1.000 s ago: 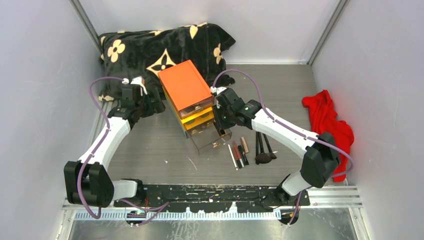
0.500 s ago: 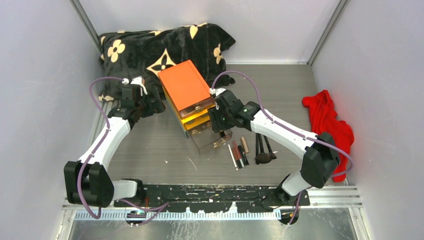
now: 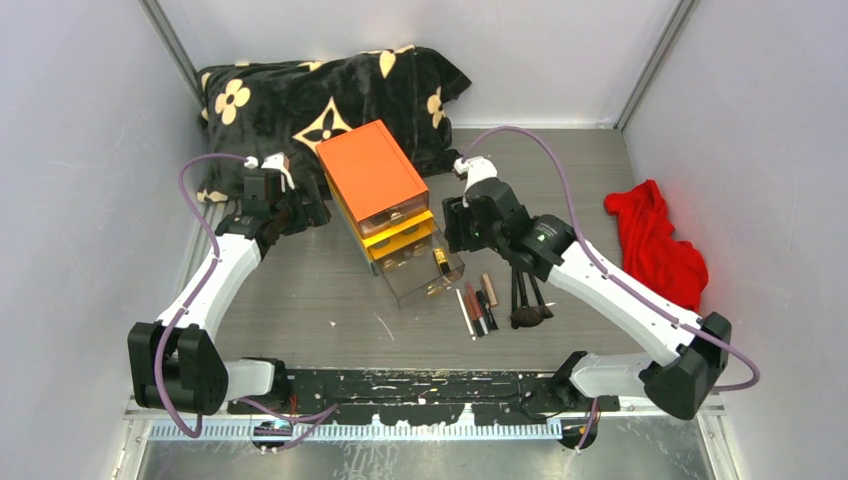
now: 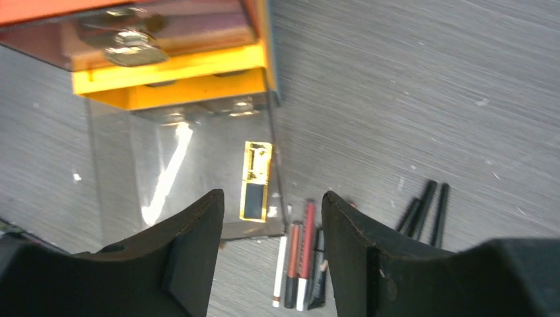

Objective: Organize the makeup
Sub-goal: Place the lipstick in the drawer, then pick up the lipstick at the center of the board.

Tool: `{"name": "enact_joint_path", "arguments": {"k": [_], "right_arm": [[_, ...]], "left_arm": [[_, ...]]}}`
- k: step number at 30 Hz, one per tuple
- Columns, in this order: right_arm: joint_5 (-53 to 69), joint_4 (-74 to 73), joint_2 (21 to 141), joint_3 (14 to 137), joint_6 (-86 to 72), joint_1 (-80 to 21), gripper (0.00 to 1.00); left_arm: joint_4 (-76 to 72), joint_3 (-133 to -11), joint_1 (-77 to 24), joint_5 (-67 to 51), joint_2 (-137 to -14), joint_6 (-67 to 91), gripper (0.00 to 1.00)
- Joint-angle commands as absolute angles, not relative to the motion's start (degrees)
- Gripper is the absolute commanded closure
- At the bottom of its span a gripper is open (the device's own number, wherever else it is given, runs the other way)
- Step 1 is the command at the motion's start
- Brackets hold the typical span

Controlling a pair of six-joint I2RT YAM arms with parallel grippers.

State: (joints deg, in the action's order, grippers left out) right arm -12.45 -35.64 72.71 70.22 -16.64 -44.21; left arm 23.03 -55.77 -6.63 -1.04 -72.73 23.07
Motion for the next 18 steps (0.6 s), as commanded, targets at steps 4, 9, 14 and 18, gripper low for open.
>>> {"name": "enact_joint_path", "arguments": {"k": [4, 9, 14, 18], "right_arm": [[-23.13, -39.84, 68.69, 59.51, -21.7, -44.42, 0.41], [-24.16, -40.68, 67.29, 52.81, -26.63, -44.31, 0.51], [-22.97, -38.67, 66.27, 48.9, -27.53, -42.7, 0.53], [-19.98, -35.32, 67.91, 46.17, -26.69, -40.95, 0.54]], "left_arm": [[21.4, -56.17, -6.77, -0.11, -71.62, 21.73, 0.0], [21.27, -56.16, -6.79, -0.5, -72.05, 21.77, 0.0], [21.17, -55.96, -6.77, -0.53, -72.17, 21.79, 0.0], [21.1, -55.77, -6.77, -0.51, -72.28, 21.71, 0.0]]}}
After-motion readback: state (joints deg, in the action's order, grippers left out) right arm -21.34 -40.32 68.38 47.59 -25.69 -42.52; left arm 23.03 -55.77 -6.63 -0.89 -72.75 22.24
